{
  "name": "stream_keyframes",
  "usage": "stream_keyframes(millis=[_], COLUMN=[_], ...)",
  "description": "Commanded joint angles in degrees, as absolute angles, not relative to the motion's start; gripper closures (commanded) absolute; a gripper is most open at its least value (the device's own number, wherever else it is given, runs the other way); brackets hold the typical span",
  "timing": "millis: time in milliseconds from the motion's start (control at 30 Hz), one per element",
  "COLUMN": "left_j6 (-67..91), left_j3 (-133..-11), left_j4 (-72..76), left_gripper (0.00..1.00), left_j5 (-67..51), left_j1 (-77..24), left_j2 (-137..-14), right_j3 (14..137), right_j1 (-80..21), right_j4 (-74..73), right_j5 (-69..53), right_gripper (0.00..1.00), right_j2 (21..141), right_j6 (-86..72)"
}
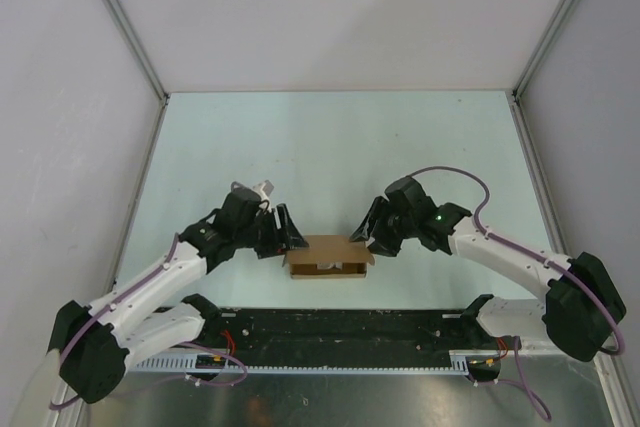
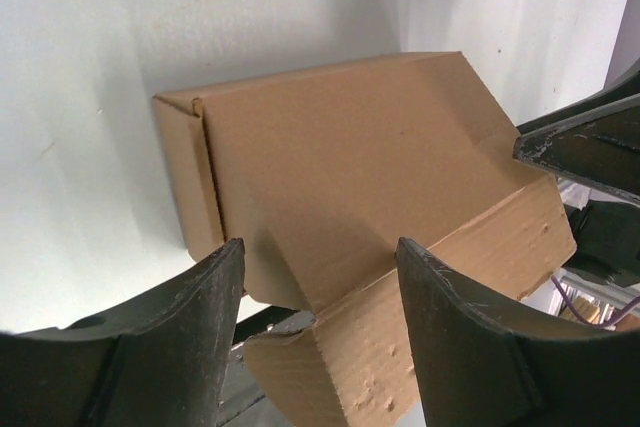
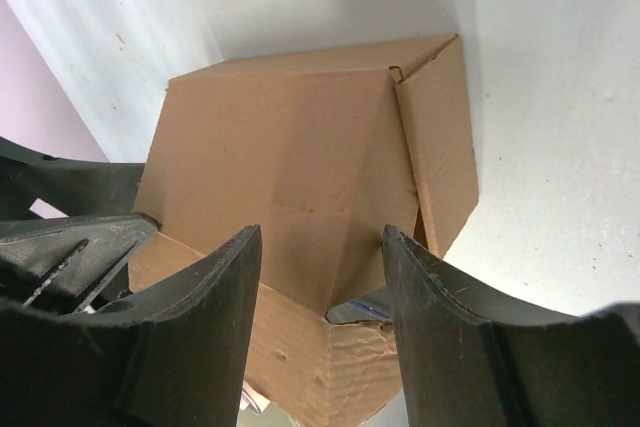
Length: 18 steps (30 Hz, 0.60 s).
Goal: Fold the paper box
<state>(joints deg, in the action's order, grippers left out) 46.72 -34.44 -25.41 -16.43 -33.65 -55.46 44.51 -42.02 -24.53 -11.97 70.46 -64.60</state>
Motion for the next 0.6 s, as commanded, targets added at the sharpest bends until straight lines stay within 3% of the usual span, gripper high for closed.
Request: stream_keyframes(millis=[0,400,567], left_j6=[48.7,49.7,51.4], left_j3=[-32.0,-26.5,-24.1], left_j4=[-23.7,-23.6,-22.5], left_gripper=[0.33,0.35,0.35], left_j5=[-15.1,-14.2,-13.0], left_j1=[-34.1,-34.4,-34.9], left_j2=[-52.7,-48.7,-48.0], right_j3=[43.2,42.2,41.1], right_j1=[-43.0,-43.8,-44.4], right_j4=[-25.1,-29.6,-27.4], right_j5=[-9.9,-7.1,-7.6], right_gripper=[0.44,0.44,0.39], right_j2=[68.6,67.1,68.4], right_j6=[-64.0,-59.4,-57.4])
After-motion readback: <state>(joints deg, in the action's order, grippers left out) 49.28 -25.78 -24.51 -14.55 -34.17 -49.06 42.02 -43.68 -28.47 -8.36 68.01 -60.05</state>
